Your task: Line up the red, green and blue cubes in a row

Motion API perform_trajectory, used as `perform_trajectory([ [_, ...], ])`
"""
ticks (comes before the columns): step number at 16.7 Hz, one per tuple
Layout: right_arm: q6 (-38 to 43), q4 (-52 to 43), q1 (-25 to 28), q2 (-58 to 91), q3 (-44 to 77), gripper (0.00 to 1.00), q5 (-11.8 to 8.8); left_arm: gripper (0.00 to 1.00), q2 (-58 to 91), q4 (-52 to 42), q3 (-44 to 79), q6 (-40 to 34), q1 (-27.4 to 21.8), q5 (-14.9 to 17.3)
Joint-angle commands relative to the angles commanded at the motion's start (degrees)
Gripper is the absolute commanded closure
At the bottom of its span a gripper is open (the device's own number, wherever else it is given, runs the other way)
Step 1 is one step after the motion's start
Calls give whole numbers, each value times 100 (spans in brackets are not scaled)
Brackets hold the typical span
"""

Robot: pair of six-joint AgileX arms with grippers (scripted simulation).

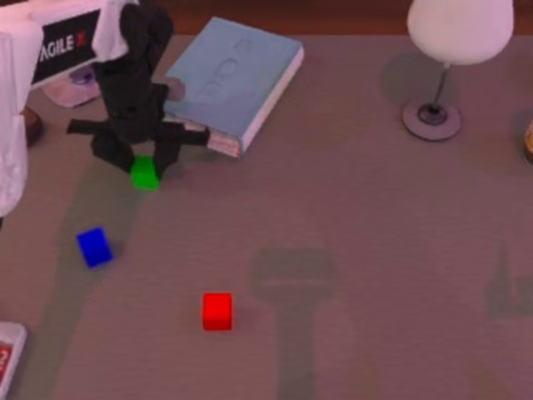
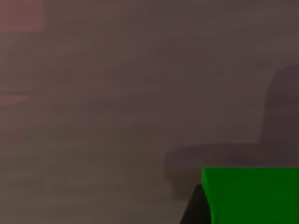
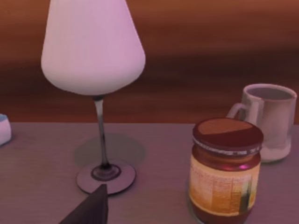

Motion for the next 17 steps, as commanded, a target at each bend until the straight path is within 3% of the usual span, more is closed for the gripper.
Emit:
perform_trajectory([
  [4,0,0,0,0,0,0,0,100,-145,-267,254,21,3,-23],
  [10,0,0,0,0,0,0,0,100,-342,-1396,1153,5,99,-17],
  [17,0,0,0,0,0,0,0,100,-442,-1373,1034,-192,-131,-28],
])
